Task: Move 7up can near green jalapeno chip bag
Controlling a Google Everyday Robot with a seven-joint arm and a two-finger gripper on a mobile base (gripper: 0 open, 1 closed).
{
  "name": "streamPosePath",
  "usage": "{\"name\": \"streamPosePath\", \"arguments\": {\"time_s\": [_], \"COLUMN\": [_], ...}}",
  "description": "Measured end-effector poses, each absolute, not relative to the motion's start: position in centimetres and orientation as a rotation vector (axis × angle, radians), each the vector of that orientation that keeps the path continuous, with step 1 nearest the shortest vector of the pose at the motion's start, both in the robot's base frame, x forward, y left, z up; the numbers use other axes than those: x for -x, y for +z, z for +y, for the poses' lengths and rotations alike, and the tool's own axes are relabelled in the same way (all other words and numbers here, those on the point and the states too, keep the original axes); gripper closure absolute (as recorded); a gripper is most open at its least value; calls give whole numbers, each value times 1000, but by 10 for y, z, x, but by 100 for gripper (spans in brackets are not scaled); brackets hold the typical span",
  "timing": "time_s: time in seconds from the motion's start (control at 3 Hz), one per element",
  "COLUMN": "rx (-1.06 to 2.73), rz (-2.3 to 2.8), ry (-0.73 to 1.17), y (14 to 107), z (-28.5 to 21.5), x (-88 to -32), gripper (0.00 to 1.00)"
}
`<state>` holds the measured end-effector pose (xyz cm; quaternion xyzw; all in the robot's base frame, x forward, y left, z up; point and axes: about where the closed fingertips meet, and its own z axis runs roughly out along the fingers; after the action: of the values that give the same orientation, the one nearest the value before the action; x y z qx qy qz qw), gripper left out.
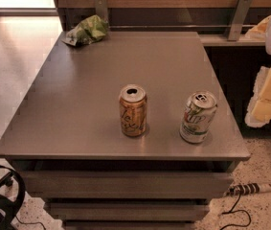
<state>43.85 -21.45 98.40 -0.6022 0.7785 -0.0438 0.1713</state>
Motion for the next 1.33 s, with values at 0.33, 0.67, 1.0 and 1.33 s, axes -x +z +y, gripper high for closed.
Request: {"name": "streamPosePath", "arguments": {"time_s": [0.33, 0.67, 1.0, 1.33], "rx": [1710, 1685, 1633, 1562], "rz": [2210, 2166, 2065, 1957], "ry": [-124, -24, 152, 311], "y": [984, 972, 943, 925], "z": [-215, -220, -235, -236], "x": [-438, -436, -432, -429], "gripper": [0, 0, 0, 0]}}
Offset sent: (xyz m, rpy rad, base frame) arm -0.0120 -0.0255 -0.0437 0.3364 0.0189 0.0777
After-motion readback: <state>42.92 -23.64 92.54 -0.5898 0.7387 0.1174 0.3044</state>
